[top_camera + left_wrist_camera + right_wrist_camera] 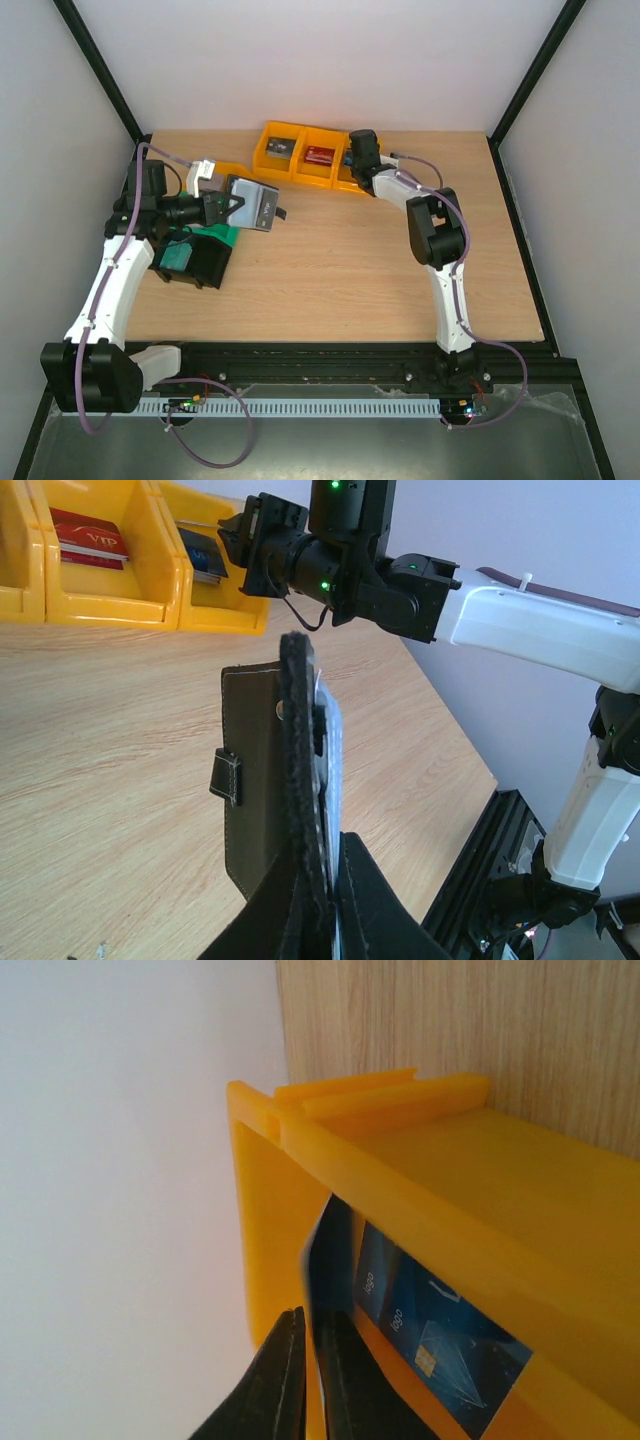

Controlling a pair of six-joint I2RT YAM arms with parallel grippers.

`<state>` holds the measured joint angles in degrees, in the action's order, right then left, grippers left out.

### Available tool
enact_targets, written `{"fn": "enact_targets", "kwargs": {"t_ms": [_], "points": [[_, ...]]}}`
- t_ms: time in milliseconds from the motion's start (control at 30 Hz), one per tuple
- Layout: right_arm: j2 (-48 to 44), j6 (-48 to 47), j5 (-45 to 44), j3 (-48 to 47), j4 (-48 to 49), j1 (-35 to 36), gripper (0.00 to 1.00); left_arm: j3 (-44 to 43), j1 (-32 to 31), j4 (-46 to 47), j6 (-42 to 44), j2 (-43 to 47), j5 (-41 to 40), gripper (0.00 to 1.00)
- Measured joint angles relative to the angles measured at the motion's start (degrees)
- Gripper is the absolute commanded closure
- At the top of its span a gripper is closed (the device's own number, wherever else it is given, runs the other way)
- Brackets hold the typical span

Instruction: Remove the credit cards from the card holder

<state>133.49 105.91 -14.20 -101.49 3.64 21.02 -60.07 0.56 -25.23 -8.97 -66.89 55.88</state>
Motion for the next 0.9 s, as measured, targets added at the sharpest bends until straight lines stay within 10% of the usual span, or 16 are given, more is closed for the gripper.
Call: {"fn": "enact_targets", "kwargs": {"t_ms": [567, 900], "points": [[-0.6, -2.0, 0.8, 0.2, 0.5, -0.6, 0.59, 0.0, 0.0, 0.0, 0.6, -0.1, -0.3, 0.98], [-12.9, -25.9, 17.0, 6.6, 16.3, -0.6, 0.42, -1.2, 0.5, -2.4, 2.9, -0.2, 2.3, 0.98]]}}
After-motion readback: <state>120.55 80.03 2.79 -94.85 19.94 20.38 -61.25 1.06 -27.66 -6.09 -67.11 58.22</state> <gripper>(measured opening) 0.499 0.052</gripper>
